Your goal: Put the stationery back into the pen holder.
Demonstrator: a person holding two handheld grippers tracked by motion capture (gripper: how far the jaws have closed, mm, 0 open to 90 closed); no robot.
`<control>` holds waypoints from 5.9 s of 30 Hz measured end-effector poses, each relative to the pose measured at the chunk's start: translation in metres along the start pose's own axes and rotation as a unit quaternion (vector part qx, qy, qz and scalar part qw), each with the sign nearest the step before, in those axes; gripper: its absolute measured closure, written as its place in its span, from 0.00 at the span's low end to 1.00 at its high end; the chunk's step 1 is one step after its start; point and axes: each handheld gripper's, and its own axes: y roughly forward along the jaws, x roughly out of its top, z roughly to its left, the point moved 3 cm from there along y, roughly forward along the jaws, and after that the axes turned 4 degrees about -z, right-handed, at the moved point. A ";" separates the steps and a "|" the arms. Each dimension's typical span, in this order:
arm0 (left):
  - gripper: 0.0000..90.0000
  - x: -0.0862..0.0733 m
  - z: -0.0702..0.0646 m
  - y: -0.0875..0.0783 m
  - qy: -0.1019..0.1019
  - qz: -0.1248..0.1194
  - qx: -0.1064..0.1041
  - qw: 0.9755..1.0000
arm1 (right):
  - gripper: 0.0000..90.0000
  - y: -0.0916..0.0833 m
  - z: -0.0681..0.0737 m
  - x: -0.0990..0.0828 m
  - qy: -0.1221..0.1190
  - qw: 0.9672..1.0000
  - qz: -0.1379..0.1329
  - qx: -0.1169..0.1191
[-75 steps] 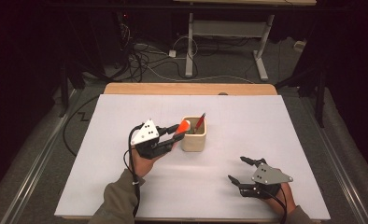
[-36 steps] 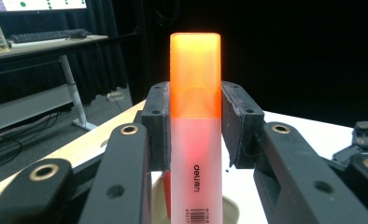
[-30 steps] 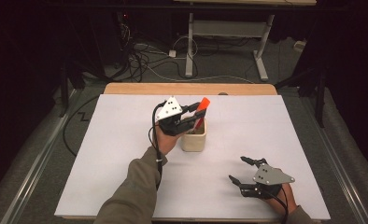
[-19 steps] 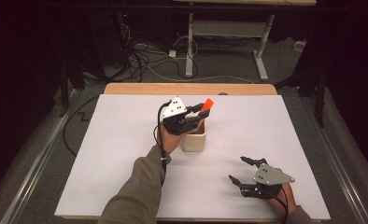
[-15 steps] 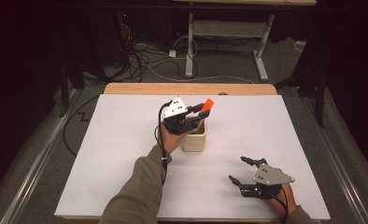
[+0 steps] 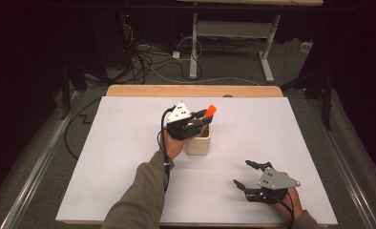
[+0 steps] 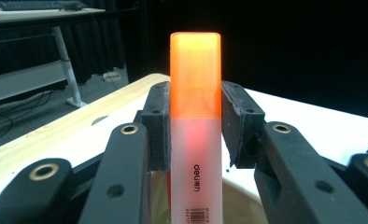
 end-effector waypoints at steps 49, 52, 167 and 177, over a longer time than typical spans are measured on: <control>0.69 -0.011 -0.002 -0.018 0.036 0.052 0.027 0.998 | 0.30 0.001 0.001 0.000 -0.001 1.000 0.001 0.000; 0.69 -0.010 -0.002 -0.019 0.041 0.053 0.029 0.997 | 0.30 0.001 0.001 0.000 0.000 1.000 0.000 -0.001; 0.19 -0.027 -0.061 -0.091 0.221 0.104 0.088 0.966 | 0.20 -0.013 0.010 0.010 0.013 0.999 -0.023 -0.032; 0.19 -0.040 -0.070 -0.103 0.231 0.103 0.091 0.963 | 0.20 -0.015 0.011 0.010 0.018 0.999 -0.027 -0.028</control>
